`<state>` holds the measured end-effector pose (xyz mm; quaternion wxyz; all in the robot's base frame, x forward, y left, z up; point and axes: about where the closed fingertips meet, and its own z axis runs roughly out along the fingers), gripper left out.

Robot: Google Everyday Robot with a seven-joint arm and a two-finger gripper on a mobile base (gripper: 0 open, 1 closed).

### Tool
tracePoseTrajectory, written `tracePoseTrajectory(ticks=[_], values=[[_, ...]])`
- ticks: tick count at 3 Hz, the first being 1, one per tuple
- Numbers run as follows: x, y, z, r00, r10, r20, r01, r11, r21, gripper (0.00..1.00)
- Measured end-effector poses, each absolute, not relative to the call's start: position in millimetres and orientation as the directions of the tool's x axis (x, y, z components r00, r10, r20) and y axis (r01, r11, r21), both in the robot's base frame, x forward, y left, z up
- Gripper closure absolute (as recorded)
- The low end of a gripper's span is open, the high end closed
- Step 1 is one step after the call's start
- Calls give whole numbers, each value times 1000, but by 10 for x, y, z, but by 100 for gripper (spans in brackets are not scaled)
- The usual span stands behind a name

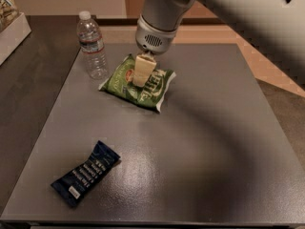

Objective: Move green jalapeno chip bag near water bottle

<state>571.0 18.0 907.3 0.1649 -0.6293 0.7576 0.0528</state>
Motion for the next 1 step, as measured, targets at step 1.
tracePoseTrajectory(ticks=[1], values=[[5708,189,9071,-152,-936,-317,-971,201,-128,0]])
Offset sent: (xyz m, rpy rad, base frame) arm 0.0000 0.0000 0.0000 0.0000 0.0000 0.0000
